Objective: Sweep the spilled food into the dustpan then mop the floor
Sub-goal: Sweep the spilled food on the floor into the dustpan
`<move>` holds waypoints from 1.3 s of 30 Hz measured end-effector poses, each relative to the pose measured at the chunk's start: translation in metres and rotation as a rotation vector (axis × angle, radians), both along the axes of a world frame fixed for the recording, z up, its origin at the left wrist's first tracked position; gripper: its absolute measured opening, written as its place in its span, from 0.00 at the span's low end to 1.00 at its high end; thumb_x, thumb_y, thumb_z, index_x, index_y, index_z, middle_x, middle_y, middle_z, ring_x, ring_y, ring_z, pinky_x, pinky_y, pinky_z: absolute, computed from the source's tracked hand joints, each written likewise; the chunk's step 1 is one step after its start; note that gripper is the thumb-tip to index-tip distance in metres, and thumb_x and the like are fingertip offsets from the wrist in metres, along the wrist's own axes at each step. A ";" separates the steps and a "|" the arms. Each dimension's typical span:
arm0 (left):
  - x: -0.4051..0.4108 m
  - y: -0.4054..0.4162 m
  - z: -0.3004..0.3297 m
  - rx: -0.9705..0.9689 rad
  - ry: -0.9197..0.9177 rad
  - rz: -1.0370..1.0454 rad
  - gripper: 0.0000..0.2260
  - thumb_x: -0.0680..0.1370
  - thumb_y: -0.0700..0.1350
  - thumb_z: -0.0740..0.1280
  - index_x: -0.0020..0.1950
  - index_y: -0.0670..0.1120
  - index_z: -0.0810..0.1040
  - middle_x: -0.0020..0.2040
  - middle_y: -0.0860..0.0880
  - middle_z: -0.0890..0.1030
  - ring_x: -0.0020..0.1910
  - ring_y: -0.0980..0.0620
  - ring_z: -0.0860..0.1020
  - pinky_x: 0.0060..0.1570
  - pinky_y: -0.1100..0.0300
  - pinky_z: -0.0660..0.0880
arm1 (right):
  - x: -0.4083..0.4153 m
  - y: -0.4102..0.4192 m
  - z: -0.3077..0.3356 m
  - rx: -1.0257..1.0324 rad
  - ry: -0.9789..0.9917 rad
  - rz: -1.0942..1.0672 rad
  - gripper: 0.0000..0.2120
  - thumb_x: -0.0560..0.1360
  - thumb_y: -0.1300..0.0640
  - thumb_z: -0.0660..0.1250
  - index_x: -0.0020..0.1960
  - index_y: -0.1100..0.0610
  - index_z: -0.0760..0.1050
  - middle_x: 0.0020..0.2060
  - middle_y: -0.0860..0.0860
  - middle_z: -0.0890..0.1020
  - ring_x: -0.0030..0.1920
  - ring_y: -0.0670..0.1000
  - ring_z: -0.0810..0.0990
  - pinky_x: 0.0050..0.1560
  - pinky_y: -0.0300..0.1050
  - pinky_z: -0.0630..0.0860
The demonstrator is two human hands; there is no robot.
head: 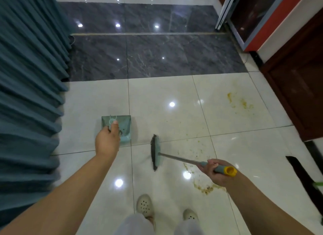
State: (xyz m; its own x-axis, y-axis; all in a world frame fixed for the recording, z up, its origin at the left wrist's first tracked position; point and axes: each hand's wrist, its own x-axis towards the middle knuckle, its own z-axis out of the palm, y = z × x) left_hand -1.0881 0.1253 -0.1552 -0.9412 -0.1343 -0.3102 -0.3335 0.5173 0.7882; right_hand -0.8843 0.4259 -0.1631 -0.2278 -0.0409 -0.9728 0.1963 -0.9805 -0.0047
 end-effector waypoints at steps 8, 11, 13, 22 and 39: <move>-0.006 0.023 -0.005 0.020 -0.043 -0.086 0.28 0.80 0.60 0.54 0.43 0.35 0.74 0.42 0.33 0.80 0.43 0.33 0.80 0.42 0.43 0.78 | 0.036 0.038 0.009 0.064 -0.043 -0.131 0.22 0.80 0.61 0.55 0.73 0.59 0.60 0.41 0.70 0.75 0.14 0.47 0.69 0.15 0.30 0.67; -0.006 0.030 -0.003 0.054 -0.039 -0.115 0.25 0.79 0.61 0.55 0.40 0.40 0.73 0.37 0.39 0.77 0.40 0.36 0.79 0.42 0.45 0.78 | 0.043 0.042 0.012 0.078 -0.042 -0.123 0.15 0.80 0.60 0.55 0.65 0.64 0.63 0.36 0.70 0.77 0.14 0.46 0.69 0.15 0.30 0.67; -0.007 0.032 -0.003 0.070 -0.047 -0.122 0.24 0.79 0.61 0.55 0.38 0.42 0.72 0.36 0.42 0.77 0.36 0.40 0.77 0.41 0.45 0.77 | 0.044 0.043 0.014 0.081 -0.030 -0.112 0.14 0.80 0.61 0.54 0.64 0.65 0.63 0.34 0.70 0.78 0.14 0.46 0.69 0.14 0.31 0.67; -0.025 0.030 0.001 0.046 -0.037 -0.094 0.24 0.80 0.60 0.55 0.37 0.41 0.71 0.34 0.43 0.76 0.34 0.44 0.74 0.39 0.49 0.76 | 0.012 0.018 0.023 0.128 0.013 0.015 0.26 0.69 0.69 0.58 0.66 0.65 0.62 0.42 0.64 0.75 0.15 0.45 0.68 0.15 0.31 0.69; -0.145 0.059 0.006 -0.158 0.011 0.095 0.25 0.80 0.59 0.54 0.43 0.37 0.75 0.41 0.35 0.80 0.42 0.37 0.79 0.46 0.43 0.78 | -0.234 -0.022 -0.028 -0.067 0.183 0.314 0.07 0.77 0.71 0.54 0.52 0.68 0.68 0.64 0.69 0.69 0.56 0.47 0.81 0.16 0.32 0.69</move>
